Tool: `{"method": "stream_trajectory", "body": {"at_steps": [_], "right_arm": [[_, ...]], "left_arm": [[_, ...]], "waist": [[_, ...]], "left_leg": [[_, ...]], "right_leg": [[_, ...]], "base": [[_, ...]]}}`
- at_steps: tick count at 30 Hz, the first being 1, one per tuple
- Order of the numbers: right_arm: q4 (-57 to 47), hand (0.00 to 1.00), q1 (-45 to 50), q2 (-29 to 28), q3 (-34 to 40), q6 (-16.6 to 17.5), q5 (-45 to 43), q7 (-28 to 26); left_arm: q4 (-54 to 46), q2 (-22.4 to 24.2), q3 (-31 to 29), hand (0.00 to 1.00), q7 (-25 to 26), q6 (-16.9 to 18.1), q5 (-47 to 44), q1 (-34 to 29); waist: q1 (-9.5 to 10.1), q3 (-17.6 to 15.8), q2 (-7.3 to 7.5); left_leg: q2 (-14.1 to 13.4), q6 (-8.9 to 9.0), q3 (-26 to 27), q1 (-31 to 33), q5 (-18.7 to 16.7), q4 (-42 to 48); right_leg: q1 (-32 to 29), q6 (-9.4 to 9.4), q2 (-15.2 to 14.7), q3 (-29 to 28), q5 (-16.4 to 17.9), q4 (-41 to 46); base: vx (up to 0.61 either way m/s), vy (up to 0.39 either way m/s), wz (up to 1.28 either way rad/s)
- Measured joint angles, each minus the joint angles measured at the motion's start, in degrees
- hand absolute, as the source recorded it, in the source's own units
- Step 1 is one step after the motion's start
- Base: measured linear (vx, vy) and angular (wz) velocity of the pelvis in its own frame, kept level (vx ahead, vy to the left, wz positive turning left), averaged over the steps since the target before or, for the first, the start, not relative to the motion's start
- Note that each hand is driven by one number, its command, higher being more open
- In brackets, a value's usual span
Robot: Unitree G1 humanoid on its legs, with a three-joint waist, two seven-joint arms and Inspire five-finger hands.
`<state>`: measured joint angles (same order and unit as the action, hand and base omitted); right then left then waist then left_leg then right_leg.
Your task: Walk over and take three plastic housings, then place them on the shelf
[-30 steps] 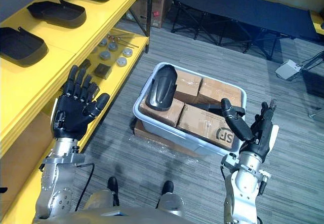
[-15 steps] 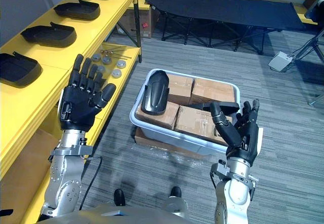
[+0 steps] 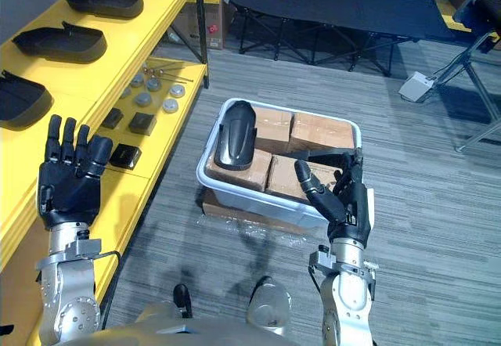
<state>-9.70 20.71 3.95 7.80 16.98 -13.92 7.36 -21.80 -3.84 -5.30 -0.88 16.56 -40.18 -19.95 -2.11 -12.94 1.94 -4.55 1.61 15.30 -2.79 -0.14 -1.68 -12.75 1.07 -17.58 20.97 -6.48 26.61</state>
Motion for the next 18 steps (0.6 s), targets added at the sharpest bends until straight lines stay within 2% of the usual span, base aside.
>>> {"method": "stream_trajectory", "body": {"at_steps": [1,2,4,5,8,9,10,11,12,13,14,15,16,18], "right_arm": [[0.25,1.0,-0.3,-0.71,0.54,0.15,-0.02,-0.23],[0.42,1.0,-0.18,-1.3,0.97,0.15,-0.03,-0.69],[0.46,1.0,-0.21,-2.13,1.39,0.23,-0.02,-1.06],[0.52,1.0,-0.17,-2.21,1.4,0.23,-0.01,-1.23],[0.61,1.0,1.23,-2.17,1.33,0.25,0.19,-2.97],[0.57,1.0,2.1,-2.17,1.25,0.27,0.46,-3.31],[0.59,1.0,1.96,-1.89,1.39,0.25,0.98,-3.24],[0.66,1.0,1.46,-1.09,1.88,0.21,2.03,-3.06],[0.67,1.0,0.83,0.77,2.55,0.21,2.26,-2.99],[0.7,1.0,0.54,2.03,2.95,0.01,2.25,-3.01],[0.73,1.0,0.14,3.13,3.93,-0.49,2.25,-3.06],[0.74,1.0,0.15,3.36,4.73,-0.67,2.25,-3.15],[0.74,1.0,0.24,3.87,6.63,-0.68,2.25,-3.61],[0.73,1.0,0.52,5.46,10.15,-0.67,2.23,-4.2]], "left_arm": [[-0.35,-0.33,0.01,1.0,-0.02,0.1,-0.16,0.16],[-0.2,-0.32,-0.04,1.0,0.11,0.1,-0.44,0.16],[-0.19,-0.39,0.1,1.0,0.12,0.08,-0.47,0.37],[-0.19,-0.44,0.12,1.0,0.1,0.09,-0.47,0.4],[-0.19,-0.53,0.24,1.0,0.07,0.1,-0.55,0.29],[-0.2,-0.74,0.46,1.0,-0.01,0.82,-0.99,0.2],[0.01,-0.79,0.52,1.0,-0.12,1.19,-1.0,0.34],[0.4,0.09,1.01,1.0,-0.04,1.17,-1.18,0.48],[0.5,1.06,2.29,1.0,-0.03,1.15,-2.6,-0.53],[0.58,1.5,3.42,1.0,-0.06,0.98,-2.7,-1.24],[0.99,2.38,4.75,1.0,-0.17,0.69,-2.93,-1.35],[1.08,2.9,5.28,1.0,-0.46,0.44,-3.11,-1.25],[1.08,3.69,6.22,1.0,-1.7,-0.12,-4.2,-0.89],[1.15,3.76,7.71,1.0,-3.97,-0.88,-4.69,-0.57]], "waist": [[-0.1,-1.37,-0.15],[-0.06,-1.46,0.22],[-0.12,-1.64,0.13],[-0.26,-1.73,-0.02],[-0.9,-1.71,0.02],[-1.15,-0.67,1.6],[-1.18,-0.3,2.13],[-1.18,-0.16,1.09],[-1.17,-0.15,-1.86],[-1.13,-0.18,-3.29],[-1.38,-0.12,-4.36],[-1.42,-0.15,-4.57],[-1.54,-0.4,-4.69],[-1.51,-0.63,-4.37]], "left_leg": [[-0.16,-1.03,-0.63,-0.01,0.73,0.53],[-0.22,-0.85,-0.79,0.27,0.51,1.32],[-0.78,-0.44,-1.21,0.91,-0.46,2.9],[-1.19,-0.05,-1.61,1.42,-1.06,4.09],[-3.35,3.01,-4.76,3.06,-4.45,9.87],[-3.93,5.65,-7.23,4.09,-6.21,12.7],[-4.38,6.72,-8.03,4.91,-6.94,14.23],[-5.8,7.75,-8.88,5.68,-7.73,15.73],[-9.08,8.5,-9.98,6.63,-8.26,17.0],[-10.74,8.19,-10.49,6.56,-7.93,17.16],[-12.28,6.47,-10.44,6.54,-6.71,17.7],[-12.85,5.4,-10.08,6.5,-6.08,18.22],[-13.76,3.56,-8.36,6.64,-4.89,20.19],[-13.48,3.19,-6.2,7.72,-5.68,24.04]], "right_leg": [[-0.27,-0.91,-0.37,-0.84,1.47,0.1],[-0.08,-0.69,-0.31,-1.66,4.76,-1.89],[-0.15,-0.58,-0.21,-3.86,5.12,-7.46],[-0.14,-0.53,-0.2,-4.64,5.08,-8.99],[1.63,0.1,0.21,-7.88,4.74,-11.53],[3.42,0.81,1.41,-9.86,6.7,-11.6],[3.58,4.84,1.79,-10.36,7.48,-11.44],[3.65,6.14,2.66,-9.27,8.76,-10.0],[3.29,4.56,5.4,-7.58,10.7,-8.24],[3.3,3.75,6.73,-6.41,11.6,-6.95],[4.32,2.6,7.92,-4.94,12.55,-5.87],[5.17,2.18,8.2,-3.92,12.8,-6.07],[7.71,1.71,8.84,-2.5,13.08,-7.56],[11.41,1.43,9.04,-0.7,13.22,-10.37]], "base": [[-0.01,0.022,0.13],[-0.02,0.002,0.11],[0.03,-0.044,0.11],[0.07,-0.088,0.24],[0.14,-0.296,0.51],[0.16,-0.4,0.61],[0.16,-0.417,0.57],[0.13,-0.302,0.26],[0.18,-0.343,0.2],[0.19,-0.322,0.28],[0.22,-0.315,0.27],[0.21,-0.279,0.4],[0.23,-0.295,0.46],[0.16,-0.159,0.44]]}}
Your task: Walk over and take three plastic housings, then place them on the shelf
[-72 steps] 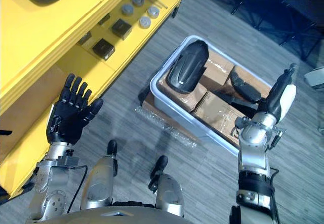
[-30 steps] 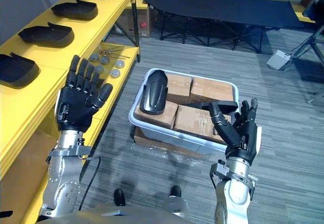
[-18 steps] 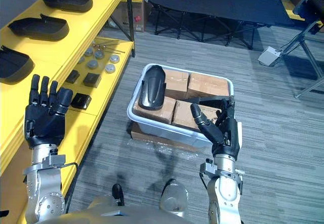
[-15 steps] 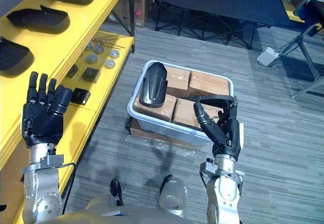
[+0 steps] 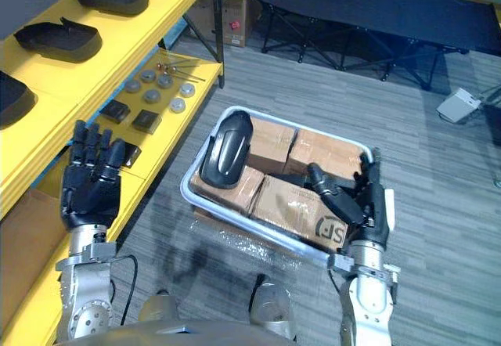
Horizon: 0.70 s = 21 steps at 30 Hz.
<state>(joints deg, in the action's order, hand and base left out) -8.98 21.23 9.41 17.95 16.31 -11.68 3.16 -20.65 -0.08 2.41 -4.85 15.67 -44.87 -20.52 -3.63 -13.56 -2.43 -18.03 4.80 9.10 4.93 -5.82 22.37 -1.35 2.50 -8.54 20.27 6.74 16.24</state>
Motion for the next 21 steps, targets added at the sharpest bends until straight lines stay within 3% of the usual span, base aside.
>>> {"method": "stream_trajectory", "body": {"at_steps": [3,4,7,9,12,16,21], "right_arm": [[-0.07,1.0,-1.08,3.72,3.84,0.0,0.28,1.03],[-0.1,1.0,-1.93,4.41,3.99,-0.11,2.57,2.65],[-0.7,1.0,-3.18,5.1,4.17,-2.18,9.34,5.15],[-0.69,1.0,-2.48,5.37,4.28,-4.38,11.42,4.71],[-0.71,1.0,1.61,5.3,6.51,-5.08,13.76,3.54],[1.33,1.0,5.25,5.22,11.01,-5.34,17.49,3.48],[9.78,1.0,4.27,5.34,15.66,-5.59,28.09,8.33]], "left_arm": [[-0.02,-0.12,0.69,1.0,-1.36,-0.69,0.49,0.13],[0.0,-0.49,0.25,1.0,-1.41,-0.85,0.48,0.28],[0.06,-1.26,-1.27,1.0,-1.98,-1.72,0.35,0.88],[0.36,-2.45,-1.77,1.0,-2.34,-2.22,0.05,0.41],[0.35,-4.24,-2.99,1.0,-4.71,-2.44,-0.03,0.27],[0.33,-5.05,-3.26,1.0,-5.9,-2.45,-0.35,0.46],[0.34,-5.93,-3.18,1.0,-5.91,-2.49,-0.48,1.06]], "waist": [[0.5,0.73,-1.22],[0.7,0.85,-0.93],[0.64,0.59,0.22],[1.01,0.55,1.35],[0.48,0.48,3.38],[-0.39,0.22,4.63],[-1.25,-0.66,6.28]], "left_leg": [[5.3,0.01,0.26,0.59,-1.79,-3.02],[7.46,1.45,-0.31,-0.73,-0.39,-7.18],[10.27,0.84,1.22,-1.42,2.26,-12.85],[10.72,0.72,2.12,-1.43,2.26,-13.05],[11.29,0.32,2.94,-1.1,1.92,-13.5],[10.43,0.38,3.09,1.07,-0.76,-9.87],[8.39,0.9,2.95,4.32,-3.49,-4.27]], "right_leg": [[1.43,0.6,-0.74,0.58,-0.38,-2.24],[0.64,1.25,-1.53,0.02,-0.78,-2.2],[-1.73,2.87,-3.38,-1.62,-2.68,-3.58],[-1.46,3.34,-3.53,-2.11,-4.17,-5.75],[-1.12,3.92,-3.59,-2.63,-5.8,-8.56],[-1.19,3.98,-3.05,-3.03,-6.21,-9.45],[-1.42,3.42,-1.19,-3.29,-6.85,-10.59]], "base": [[0.1,0.03,0.11],[0.05,0.119,-0.05],[0.01,0.093,-0.07],[0.0,0.097,-0.19],[0.01,0.057,-0.11],[0.0,0.025,-0.06],[0.0,0.009,-0.07]]}}
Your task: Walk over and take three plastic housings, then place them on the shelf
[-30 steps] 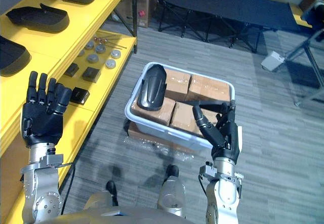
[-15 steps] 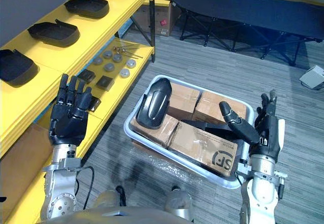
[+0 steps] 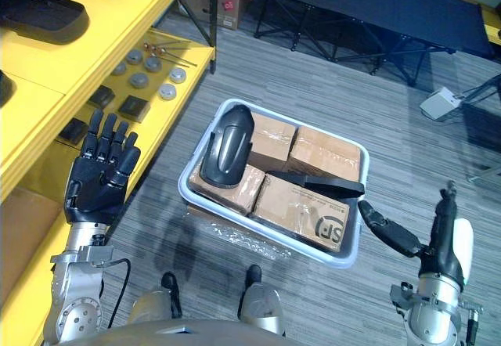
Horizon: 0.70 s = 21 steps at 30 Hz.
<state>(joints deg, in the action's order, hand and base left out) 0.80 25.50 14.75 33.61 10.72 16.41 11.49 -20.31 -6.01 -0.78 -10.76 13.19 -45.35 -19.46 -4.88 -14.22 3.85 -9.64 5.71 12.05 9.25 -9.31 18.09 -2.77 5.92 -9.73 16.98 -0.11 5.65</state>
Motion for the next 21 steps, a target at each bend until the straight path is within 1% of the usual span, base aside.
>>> {"method": "stream_trajectory", "body": {"at_steps": [2,4,5,6,9,12,13,14,16,18,19,21], "right_arm": [[3.68,1.0,-1.95,0.75,1.04,-1.43,1.87,3.85],[5.83,1.0,-4.37,1.68,1.74,-3.09,3.69,6.09],[6.77,1.0,-6.03,2.61,1.74,-4.56,4.78,6.98],[7.51,1.0,-6.85,3.27,1.74,-5.05,5.71,7.41],[11.23,1.0,-10.98,7.17,1.65,-8.0,8.29,8.18],[15.73,1.0,-16.89,11.09,0.72,-10.78,10.17,8.99],[17.2,1.0,-19.04,12.6,-0.11,-11.43,10.16,9.06],[17.8,1.0,-20.0,13.09,-0.48,-11.7,10.15,9.05],[19.64,1.0,-23.48,14.73,-2.05,-12.74,10.1,8.79],[19.77,1.0,-27.15,15.42,-3.35,-12.88,9.78,8.71],[19.76,1.0,-28.85,16.65,-4.59,-12.93,9.72,8.07],[19.76,1.0,-30.28,18.58,-6.32,-13.05,9.74,6.71]], "left_arm": [[0.02,-0.9,0.37,1.0,0.01,-0.26,0.02,0.28],[0.12,-1.37,0.45,1.0,0.0,-1.01,0.02,1.13],[0.23,-1.58,0.47,1.0,-0.04,-1.12,0.04,1.65],[0.24,-1.71,0.47,1.0,-0.14,-1.12,0.05,1.89],[0.26,-1.85,0.49,1.0,-0.71,-1.18,0.2,2.88],[0.28,-2.0,0.26,1.0,-0.81,-1.18,0.18,3.84],[0.37,-2.3,0.42,1.0,-0.83,-1.18,0.18,3.89],[0.41,-2.47,0.43,1.0,-0.87,-1.18,0.18,3.9],[0.46,-3.05,0.26,1.0,-0.89,-1.18,0.15,4.21],[0.53,-3.06,-0.13,1.0,-0.99,-1.15,-0.07,4.24],[0.63,-3.06,-0.16,1.0,-1.17,-1.15,-0.15,4.36],[0.92,-3.02,-0.09,1.0,-1.43,-1.14,-0.3,4.5]], "waist": [[-0.01,-0.24,0.42],[0.16,-0.3,0.47],[0.26,-0.34,0.43],[0.27,-0.39,0.36],[1.32,-1.38,-0.28],[2.1,-3.61,-1.25],[2.47,-4.33,-1.77],[2.69,-4.58,-1.98],[3.47,-6.61,-2.52],[3.8,-8.69,-3.07],[4.09,-10.08,-3.33],[4.87,-11.16,-3.63]], "left_leg": [[-0.5,0.12,-0.32,0.96,-0.4,1.24],[-0.7,0.1,-0.6,1.52,-0.74,1.99],[-0.77,0.07,-0.82,1.94,-0.8,2.28],[-0.84,0.05,-1.05,2.37,-0.86,2.68],[-0.92,-0.03,-2.1,4.08,-0.98,3.95],[-0.89,-0.15,-3.5,5.95,-0.92,5.43],[-0.81,-0.23,-4.12,6.77,-0.91,5.88],[-0.78,-0.32,-4.36,7.39,-0.83,5.93],[-0.63,-0.45,-5.37,8.6,-0.32,6.45],[-0.24,-0.64,-6.24,9.8,0.35,6.6],[0.13,-0.82,-6.51,10.26,0.82,6.56],[0.52,-0.98,-6.5,10.89,1.34,6.25]], "right_leg": [[-0.28,-0.21,0.45,0.07,-0.15,-0.04],[-0.3,-0.27,0.64,0.19,-0.24,-0.22],[-0.3,-0.44,0.77,0.31,-0.44,-0.55],[-0.32,-0.41,0.87,0.47,-0.6,-0.78],[-0.86,-0.38,0.98,1.24,-0.83,-0.78],[-1.36,-0.41,1.04,2.37,-1.17,-0.7],[-1.8,-0.4,1.03,2.92,-1.21,-0.55],[-2.21,-0.43,1.01,3.14,-1.24,-0.37],[-3.07,-0.51,0.93,3.83,-1.19,0.45],[-4.13,-0.68,0.58,4.55,-1.06,1.46],[-4.69,-0.7,0.2,4.85,-1.02,1.96],[-5.94,-0.87,-0.35,4.81,-0.86,3.02]], "base": [[0.0,0.0,0.0],[-0.01,0.008,0.02],[-0.02,0.016,0.06],[-0.04,0.02,0.08],[-0.04,0.02,0.14],[-0.07,0.029,0.18],[-0.08,0.027,0.18],[-0.06,0.023,0.19],[-0.06,0.013,0.19],[-0.06,0.017,0.21],[-0.05,0.024,0.14],[-0.05,0.033,0.09]]}}
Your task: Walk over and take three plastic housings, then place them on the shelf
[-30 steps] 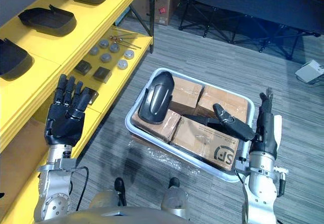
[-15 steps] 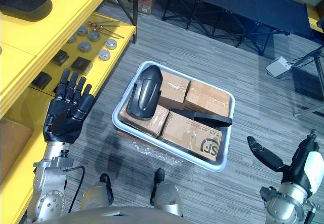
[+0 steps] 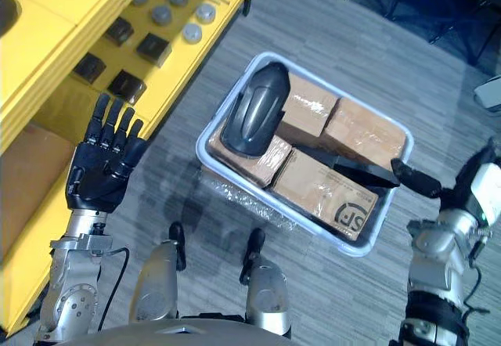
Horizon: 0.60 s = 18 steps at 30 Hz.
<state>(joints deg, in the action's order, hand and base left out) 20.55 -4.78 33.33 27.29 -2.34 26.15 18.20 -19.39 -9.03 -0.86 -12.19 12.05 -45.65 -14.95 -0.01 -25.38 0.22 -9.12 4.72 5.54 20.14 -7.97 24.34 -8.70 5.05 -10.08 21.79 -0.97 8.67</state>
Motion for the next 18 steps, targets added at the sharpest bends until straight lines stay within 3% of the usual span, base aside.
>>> {"method": "stream_trajectory", "body": {"at_steps": [8,14,18], "right_arm": [[0.0,1.0,-3.32,0.81,-7.47,-0.1,0.14,-8.85],[0.01,1.0,-2.58,1.74,-8.82,0.12,-1.27,-12.71],[-1.25,1.0,0.43,5.47,-8.43,0.8,-2.25,-14.63]], "left_arm": [[1.94,-0.14,0.35,1.0,-0.28,0.41,-1.17,-0.09],[2.02,-0.65,0.43,1.0,-0.5,0.45,-1.16,-0.16],[2.01,-1.11,0.34,1.0,-0.62,0.45,-1.16,-0.32]], "waist": [[0.24,-1.31,-0.11],[-0.02,-2.68,0.19],[-0.31,-2.81,0.4]], "left_leg": [[1.57,-0.35,-1.6,0.58,1.84,-1.73],[1.49,-0.27,-1.48,0.46,1.97,-1.68],[1.3,-0.28,-0.67,0.42,1.98,-1.69]], "right_leg": [[-2.1,-0.7,-2.09,1.51,2.17,4.47],[-2.61,-0.76,-2.3,1.43,2.91,5.95],[-3.21,-0.73,-2.27,0.53,2.93,6.21]], "base": [[-0.02,0.011,0.13],[-0.02,-0.003,-0.01],[-0.02,0.006,-0.09]]}}
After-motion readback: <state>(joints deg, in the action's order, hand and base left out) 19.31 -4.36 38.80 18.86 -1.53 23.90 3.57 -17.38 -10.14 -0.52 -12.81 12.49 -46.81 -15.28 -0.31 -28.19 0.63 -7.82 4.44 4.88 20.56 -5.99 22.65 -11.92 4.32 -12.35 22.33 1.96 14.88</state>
